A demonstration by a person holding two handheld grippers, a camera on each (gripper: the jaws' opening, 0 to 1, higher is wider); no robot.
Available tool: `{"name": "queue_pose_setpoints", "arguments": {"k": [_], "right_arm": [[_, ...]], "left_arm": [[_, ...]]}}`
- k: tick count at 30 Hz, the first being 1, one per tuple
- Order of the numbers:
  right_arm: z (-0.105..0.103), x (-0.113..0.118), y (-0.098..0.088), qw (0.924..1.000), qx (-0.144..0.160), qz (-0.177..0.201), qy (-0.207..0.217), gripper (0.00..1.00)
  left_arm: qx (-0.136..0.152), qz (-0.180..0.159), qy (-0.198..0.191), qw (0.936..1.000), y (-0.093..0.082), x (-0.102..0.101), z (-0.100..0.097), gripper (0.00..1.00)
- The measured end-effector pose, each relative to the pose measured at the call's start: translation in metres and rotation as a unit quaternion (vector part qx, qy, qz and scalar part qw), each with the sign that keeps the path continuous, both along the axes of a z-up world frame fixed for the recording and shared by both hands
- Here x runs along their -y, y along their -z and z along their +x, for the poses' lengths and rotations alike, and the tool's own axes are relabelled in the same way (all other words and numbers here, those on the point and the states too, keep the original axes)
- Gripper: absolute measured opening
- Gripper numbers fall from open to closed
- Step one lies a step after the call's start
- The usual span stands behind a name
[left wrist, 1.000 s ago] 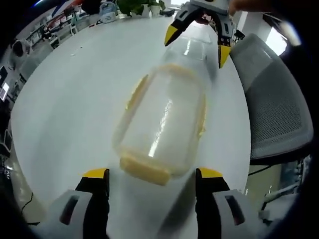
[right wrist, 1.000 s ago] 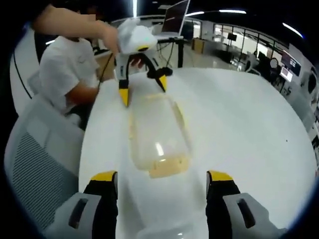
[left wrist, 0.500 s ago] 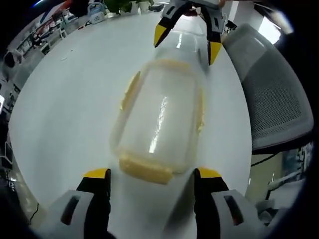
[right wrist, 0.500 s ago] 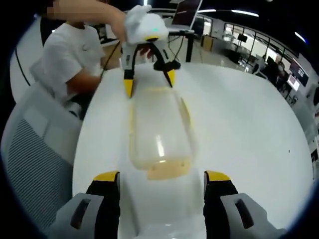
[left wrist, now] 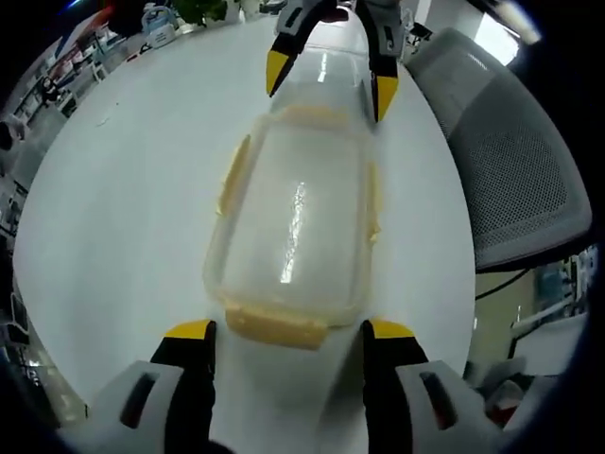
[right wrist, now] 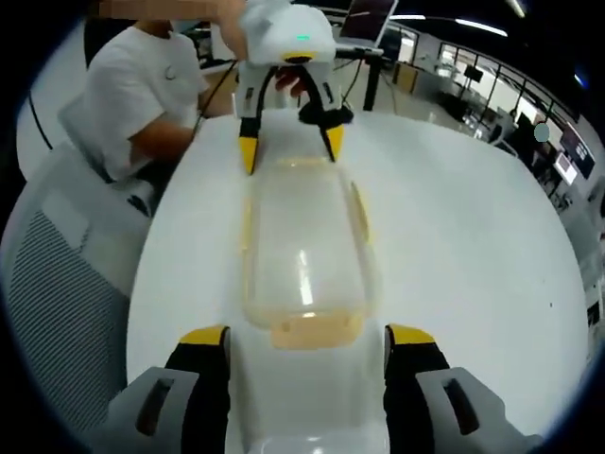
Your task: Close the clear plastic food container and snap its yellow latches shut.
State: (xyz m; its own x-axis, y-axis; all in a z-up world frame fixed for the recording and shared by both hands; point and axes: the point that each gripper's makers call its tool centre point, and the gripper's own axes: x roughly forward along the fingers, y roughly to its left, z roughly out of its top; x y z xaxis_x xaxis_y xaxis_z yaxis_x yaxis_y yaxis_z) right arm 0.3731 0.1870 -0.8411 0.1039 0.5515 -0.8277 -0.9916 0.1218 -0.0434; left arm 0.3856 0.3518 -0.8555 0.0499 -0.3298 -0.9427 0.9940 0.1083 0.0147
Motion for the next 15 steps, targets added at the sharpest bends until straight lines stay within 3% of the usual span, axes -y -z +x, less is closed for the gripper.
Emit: {"name": "queue_pose_setpoints", "arguments": {"k": [15], "right_arm": [[0.0031,0.0013,0.0106,0.9997,-0.009,-0.021,-0.012,0.59]], "left_arm": [[-0.001,0.009,0.033,0.9994,-0.0018,0.0035,-0.0009,0.46]]}}
